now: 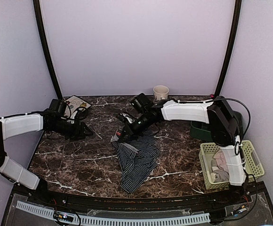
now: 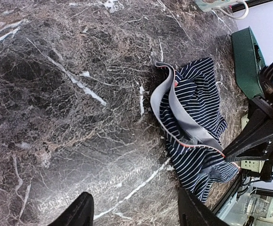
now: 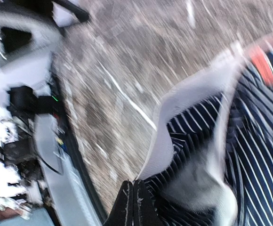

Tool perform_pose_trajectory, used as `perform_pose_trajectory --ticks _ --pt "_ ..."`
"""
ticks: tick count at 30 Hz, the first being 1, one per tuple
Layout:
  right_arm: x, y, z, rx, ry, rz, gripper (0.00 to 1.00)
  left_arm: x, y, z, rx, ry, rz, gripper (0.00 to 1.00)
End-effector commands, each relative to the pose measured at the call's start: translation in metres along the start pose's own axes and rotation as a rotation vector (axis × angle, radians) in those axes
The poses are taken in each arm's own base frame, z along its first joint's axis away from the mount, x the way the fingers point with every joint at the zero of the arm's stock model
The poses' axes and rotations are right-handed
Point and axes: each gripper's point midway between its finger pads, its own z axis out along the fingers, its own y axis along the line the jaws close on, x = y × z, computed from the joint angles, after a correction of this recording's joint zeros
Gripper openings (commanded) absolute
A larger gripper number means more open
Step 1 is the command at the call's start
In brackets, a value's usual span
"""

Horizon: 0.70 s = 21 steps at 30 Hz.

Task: Roll the underwear
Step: Flatten out the underwear at the center of the board.

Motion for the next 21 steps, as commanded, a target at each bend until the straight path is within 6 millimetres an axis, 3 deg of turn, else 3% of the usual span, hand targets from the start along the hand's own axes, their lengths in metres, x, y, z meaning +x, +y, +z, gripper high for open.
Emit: perform_pose_trajectory --ticks 1,3,5,6,10,13,16,21 --pt "-0.064 0.060 0.016 -0.283 -0.131 0.015 0.00 -0.008 0.002 -0.013 -0.027 -0.033 -0.019 0.63" --pt "-0.079 0.076 0.032 -0.387 -0.112 0.028 0.04 -0.012 0.008 -0.018 -0.036 -0.055 -0.050 0.64" --pt "-0.081 0.081 0.044 -0.433 -0.068 0.044 0.38 -0.012 0.011 -0.023 -0.045 -0.067 -0.057 0.65" --pt "-0.079 0.080 0.044 -0.438 -0.066 0.042 0.46 -0.012 0.010 -0.025 -0.048 -0.070 -0.055 0.65" --pt "-0.075 0.086 0.005 -0.477 -0.164 0.006 0.67 -0.007 0.007 -0.033 -0.045 -0.082 -0.047 0.67" --pt "-0.079 0.079 -0.034 -0.451 -0.250 -0.003 0.63 -0.004 -0.013 -0.039 0.055 -0.095 0.004 0.67" --pt "-0.075 0.054 -0.065 -0.322 -0.317 -0.004 0.56 0.005 -0.034 -0.039 0.131 -0.073 0.083 0.67" --pt "-0.050 -0.043 -0.078 0.042 -0.310 0.106 0.35 0.021 -0.084 -0.023 0.217 -0.013 0.253 0.66"
